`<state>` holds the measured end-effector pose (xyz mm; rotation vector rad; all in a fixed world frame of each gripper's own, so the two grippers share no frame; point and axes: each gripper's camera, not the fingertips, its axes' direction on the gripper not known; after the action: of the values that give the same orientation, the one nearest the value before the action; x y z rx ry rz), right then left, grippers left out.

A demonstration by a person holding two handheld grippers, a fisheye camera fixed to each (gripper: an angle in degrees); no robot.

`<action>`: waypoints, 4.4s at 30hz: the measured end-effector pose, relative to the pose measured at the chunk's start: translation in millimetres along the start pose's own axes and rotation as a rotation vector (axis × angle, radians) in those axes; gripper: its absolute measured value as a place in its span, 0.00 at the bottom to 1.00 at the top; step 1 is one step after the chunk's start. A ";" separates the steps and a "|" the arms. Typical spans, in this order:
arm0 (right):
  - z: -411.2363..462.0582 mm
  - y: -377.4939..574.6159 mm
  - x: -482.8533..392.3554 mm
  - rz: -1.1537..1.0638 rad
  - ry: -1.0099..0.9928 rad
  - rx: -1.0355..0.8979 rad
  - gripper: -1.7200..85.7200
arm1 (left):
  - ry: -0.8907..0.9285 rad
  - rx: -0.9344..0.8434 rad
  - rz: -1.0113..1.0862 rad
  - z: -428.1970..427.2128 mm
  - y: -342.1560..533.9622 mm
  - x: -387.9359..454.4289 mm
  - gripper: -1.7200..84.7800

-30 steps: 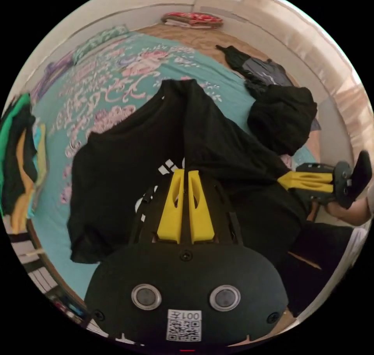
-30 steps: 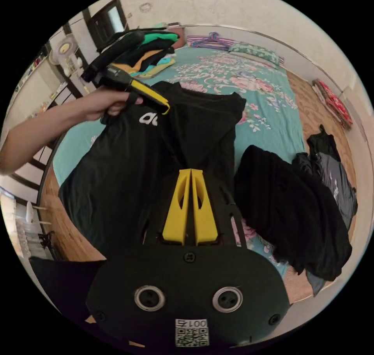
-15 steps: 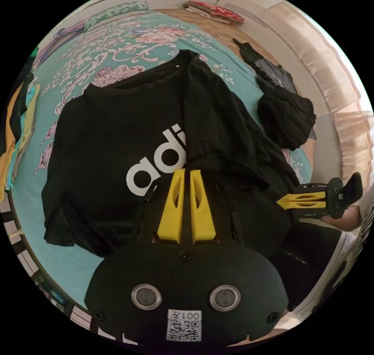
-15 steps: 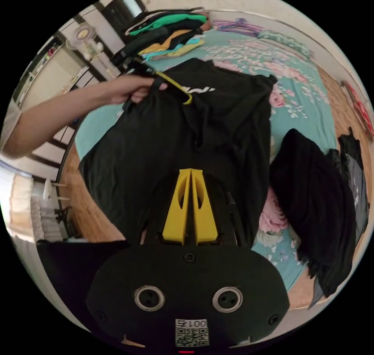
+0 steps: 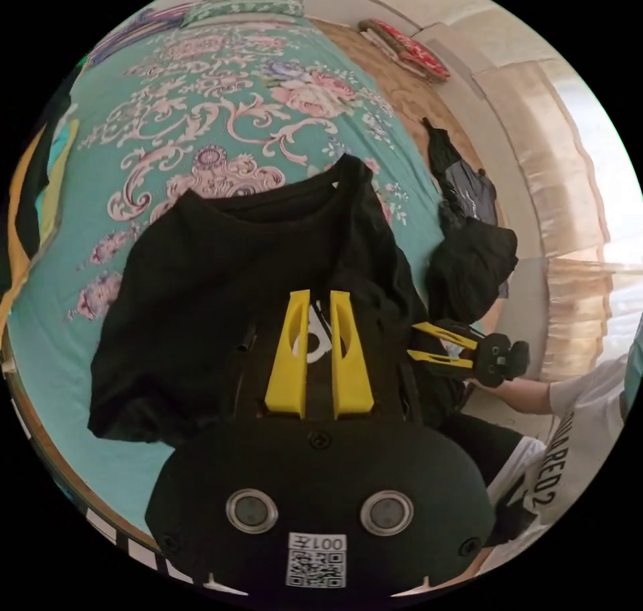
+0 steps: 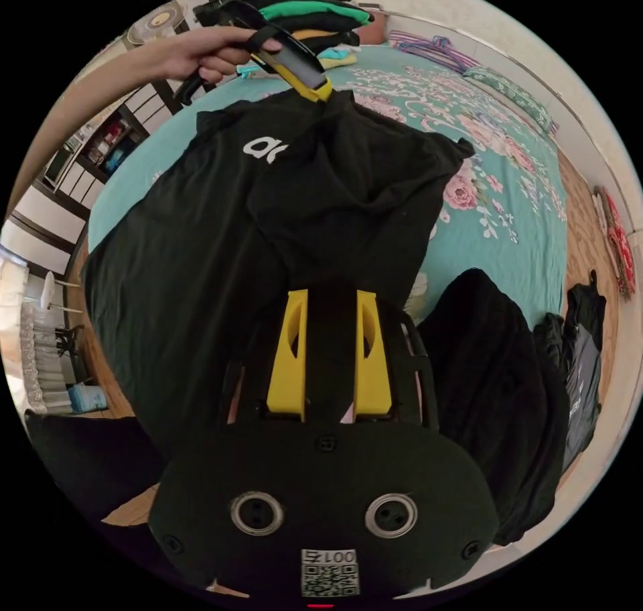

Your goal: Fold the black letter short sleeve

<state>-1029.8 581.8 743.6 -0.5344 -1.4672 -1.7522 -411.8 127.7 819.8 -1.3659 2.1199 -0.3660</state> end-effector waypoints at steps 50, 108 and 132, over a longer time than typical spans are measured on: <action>-52.0 52.1 -19.7 -0.044 0.341 0.022 0.06 | 0.274 -0.100 0.263 63.3 -216.6 25.2 0.01; -73.4 2.0 -77.9 0.020 0.201 -0.051 0.08 | -0.183 -0.122 0.576 58.0 44.7 149.6 0.06; -81.9 -1.7 -27.3 0.118 0.352 -0.087 0.02 | 0.074 -0.016 0.345 37.9 52.0 49.5 0.14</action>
<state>-1001.5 511.5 702.3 -0.3280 -1.0979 -1.7193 -442.1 109.2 746.9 -0.9802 2.3700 -0.2616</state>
